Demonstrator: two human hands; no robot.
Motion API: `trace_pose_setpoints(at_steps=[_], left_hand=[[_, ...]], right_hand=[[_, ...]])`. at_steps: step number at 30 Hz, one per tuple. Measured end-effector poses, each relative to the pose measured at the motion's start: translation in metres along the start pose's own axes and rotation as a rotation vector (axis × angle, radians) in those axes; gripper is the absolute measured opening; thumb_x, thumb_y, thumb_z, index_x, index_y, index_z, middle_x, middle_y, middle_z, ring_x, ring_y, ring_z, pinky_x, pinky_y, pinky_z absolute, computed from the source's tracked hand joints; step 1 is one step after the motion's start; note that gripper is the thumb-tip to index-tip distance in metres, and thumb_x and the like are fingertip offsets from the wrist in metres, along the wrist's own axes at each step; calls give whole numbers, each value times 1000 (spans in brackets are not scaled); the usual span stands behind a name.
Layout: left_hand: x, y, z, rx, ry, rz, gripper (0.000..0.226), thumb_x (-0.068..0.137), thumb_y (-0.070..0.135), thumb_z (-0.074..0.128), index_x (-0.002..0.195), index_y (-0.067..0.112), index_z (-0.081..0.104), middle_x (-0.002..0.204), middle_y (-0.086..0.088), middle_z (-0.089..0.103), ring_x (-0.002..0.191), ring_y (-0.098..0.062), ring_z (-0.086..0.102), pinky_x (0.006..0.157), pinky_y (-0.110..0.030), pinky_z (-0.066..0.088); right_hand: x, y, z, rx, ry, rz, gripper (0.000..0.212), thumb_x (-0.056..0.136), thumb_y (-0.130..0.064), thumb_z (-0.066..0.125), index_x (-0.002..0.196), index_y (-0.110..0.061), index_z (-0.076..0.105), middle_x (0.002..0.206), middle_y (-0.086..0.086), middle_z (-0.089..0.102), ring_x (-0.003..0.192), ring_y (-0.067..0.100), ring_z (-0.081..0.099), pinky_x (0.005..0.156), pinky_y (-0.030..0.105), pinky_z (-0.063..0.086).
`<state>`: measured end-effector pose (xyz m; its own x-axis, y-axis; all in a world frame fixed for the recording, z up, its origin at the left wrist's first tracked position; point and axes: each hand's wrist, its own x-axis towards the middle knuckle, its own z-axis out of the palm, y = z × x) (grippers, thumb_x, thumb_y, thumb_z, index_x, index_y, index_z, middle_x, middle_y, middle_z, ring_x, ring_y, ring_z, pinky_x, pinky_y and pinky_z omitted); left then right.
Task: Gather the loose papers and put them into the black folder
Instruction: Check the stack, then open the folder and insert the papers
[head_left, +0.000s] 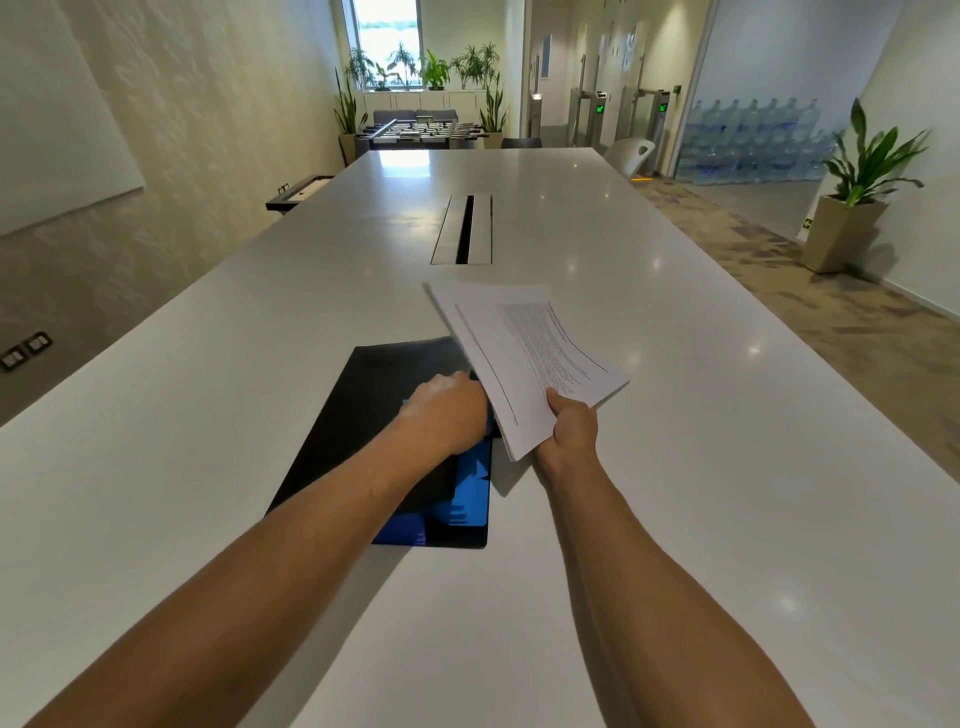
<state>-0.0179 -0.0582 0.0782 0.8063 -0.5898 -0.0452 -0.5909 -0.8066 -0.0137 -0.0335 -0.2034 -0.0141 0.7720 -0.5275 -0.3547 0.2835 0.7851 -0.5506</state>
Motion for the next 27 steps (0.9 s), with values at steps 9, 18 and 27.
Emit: trace_pose_setpoints(at_steps=[9,18,27], left_hand=[[-3,-40,-61,-75,14,-193,30,89,10,43,114,4,58,89,-5,46,66,-17,46,61,-31,38],[-23,-35,-49,113,7,-213,114,53,83,68,137,11,40,130,-12,50,113,-31,54,91,-47,48],[-30,-12,-29,301,21,-223,119,52,81,70,138,7,36,133,-15,44,107,-29,58,79,-41,52]], right_hand=[[3,-1,-6,51,-65,24,54,93,3,56,141,-21,50,126,13,65,111,33,63,91,50,55],[0,1,-6,31,-67,6,56,92,1,58,140,-24,48,125,12,65,110,33,63,90,52,55],[-6,-1,-6,40,-50,19,55,93,0,58,140,-26,48,125,11,65,109,33,64,89,52,55]])
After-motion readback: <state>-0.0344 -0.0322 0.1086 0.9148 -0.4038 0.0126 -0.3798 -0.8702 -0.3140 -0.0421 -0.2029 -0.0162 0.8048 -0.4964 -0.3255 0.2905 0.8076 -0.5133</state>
